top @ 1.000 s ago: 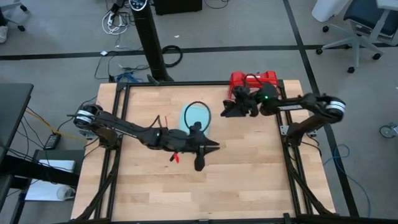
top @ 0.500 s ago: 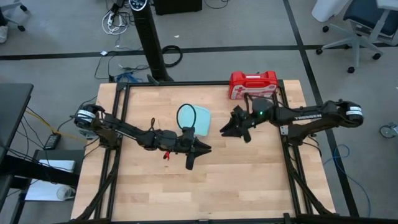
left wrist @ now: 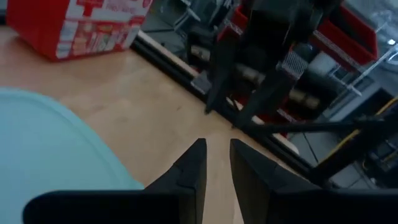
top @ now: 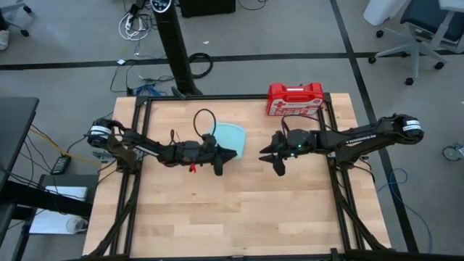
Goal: Roll bandage
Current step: Close the plastic container
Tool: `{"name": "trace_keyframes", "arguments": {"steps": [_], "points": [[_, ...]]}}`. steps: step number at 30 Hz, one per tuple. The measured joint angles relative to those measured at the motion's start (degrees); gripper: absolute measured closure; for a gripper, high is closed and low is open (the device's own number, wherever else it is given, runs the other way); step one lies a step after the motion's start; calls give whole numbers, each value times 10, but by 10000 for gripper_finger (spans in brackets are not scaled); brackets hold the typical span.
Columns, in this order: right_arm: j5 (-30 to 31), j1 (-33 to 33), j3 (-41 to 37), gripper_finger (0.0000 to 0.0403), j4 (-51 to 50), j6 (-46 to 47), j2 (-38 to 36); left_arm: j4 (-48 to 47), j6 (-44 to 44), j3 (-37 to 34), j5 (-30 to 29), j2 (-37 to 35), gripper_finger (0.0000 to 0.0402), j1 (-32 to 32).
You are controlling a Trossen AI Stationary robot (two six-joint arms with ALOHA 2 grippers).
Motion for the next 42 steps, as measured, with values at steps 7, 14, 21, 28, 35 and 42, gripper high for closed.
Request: {"name": "trace_keyframes", "arguments": {"steps": [7, 14, 21, 28, 35, 42], "points": [[55, 0, 0, 253, -15, -49, 10, -15, -2, -3, 37, 0, 325, 31], [88, -2, 0, 253, -17, -111, 20, -39, 18, -3, 37, 0, 325, 30], [107, -11, 1, 253, 10, -114, 60, -14, 82, -3, 28, 0, 325, 22], [73, -10, 57, 253, -33, -100, 139, -14, 105, -15, 9, -8, 325, 14], [68, -4, 89, 253, -31, -126, 159, -16, 107, -76, -19, -81, 325, 6], [68, -3, 92, 253, 47, -105, 153, -10, 98, -133, -58, -113, 325, 8]]}}
